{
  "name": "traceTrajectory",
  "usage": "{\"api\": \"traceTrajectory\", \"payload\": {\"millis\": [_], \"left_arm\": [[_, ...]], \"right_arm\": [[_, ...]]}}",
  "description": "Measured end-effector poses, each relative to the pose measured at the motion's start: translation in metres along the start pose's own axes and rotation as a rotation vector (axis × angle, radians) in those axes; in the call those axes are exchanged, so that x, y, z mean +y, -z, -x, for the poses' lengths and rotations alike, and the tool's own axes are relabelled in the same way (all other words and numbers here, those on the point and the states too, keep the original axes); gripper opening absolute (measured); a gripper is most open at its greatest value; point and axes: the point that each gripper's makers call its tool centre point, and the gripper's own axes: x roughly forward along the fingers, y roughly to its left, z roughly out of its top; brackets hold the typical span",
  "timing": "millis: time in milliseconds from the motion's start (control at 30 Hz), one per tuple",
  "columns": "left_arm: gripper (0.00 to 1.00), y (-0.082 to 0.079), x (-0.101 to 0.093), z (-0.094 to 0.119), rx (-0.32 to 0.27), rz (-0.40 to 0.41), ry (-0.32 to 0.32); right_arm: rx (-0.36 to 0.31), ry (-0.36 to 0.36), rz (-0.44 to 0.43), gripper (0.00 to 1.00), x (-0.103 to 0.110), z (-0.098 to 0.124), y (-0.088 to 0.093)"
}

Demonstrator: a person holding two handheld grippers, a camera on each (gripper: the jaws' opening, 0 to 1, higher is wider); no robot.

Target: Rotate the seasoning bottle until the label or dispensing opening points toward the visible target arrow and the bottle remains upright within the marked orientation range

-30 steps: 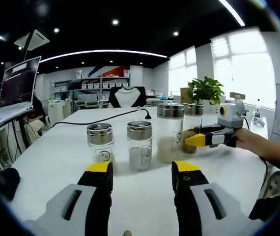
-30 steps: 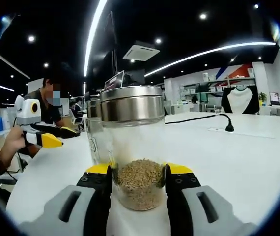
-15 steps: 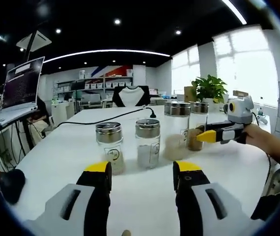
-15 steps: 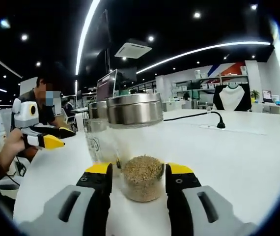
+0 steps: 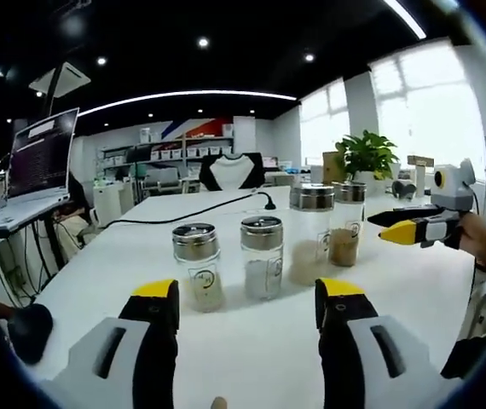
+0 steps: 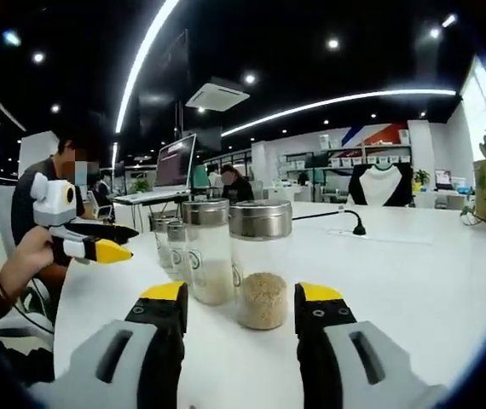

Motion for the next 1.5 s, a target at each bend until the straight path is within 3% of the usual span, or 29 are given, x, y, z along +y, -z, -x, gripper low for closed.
{"api": "traceTrajectory", "payload": {"millis": [67,133,267,367,700,900,1167,1300,1500], "left_arm": [[0.69,0.000,0.003,0.002,0.008,-0.023,-0.012],[0.69,-0.005,0.003,0.005,-0.008,-0.046,-0.034],[0.71,-0.019,-0.008,0.013,-0.068,-0.036,0.026],[0.73,-0.017,-0.009,0.017,-0.059,-0.055,0.025],[0.87,-0.002,-0.002,0.033,-0.027,-0.060,0.016],[0.93,0.003,0.003,0.040,-0.006,-0.066,0.006],[0.94,0.009,0.009,0.054,-0.011,-0.054,0.008],[0.94,0.015,0.013,0.060,0.014,-0.083,-0.038],[0.93,0.019,0.006,0.065,0.000,-0.037,-0.001]], "right_arm": [[-0.038,0.007,0.006,0.51,0.004,0.005,-0.006],[-0.034,0.006,0.005,0.53,0.008,0.007,-0.005],[-0.009,0.024,0.032,0.66,0.017,0.013,-0.002],[-0.016,0.073,0.060,0.75,0.019,0.022,-0.002],[-0.046,0.112,0.047,0.82,0.033,0.039,-0.006],[-0.013,0.107,0.063,0.83,0.043,0.039,0.006],[0.009,0.096,0.058,0.83,0.054,0.044,0.016],[-0.003,0.117,0.059,0.79,0.058,0.051,0.017],[0.023,0.097,0.038,0.80,0.067,0.055,0.026]]}}
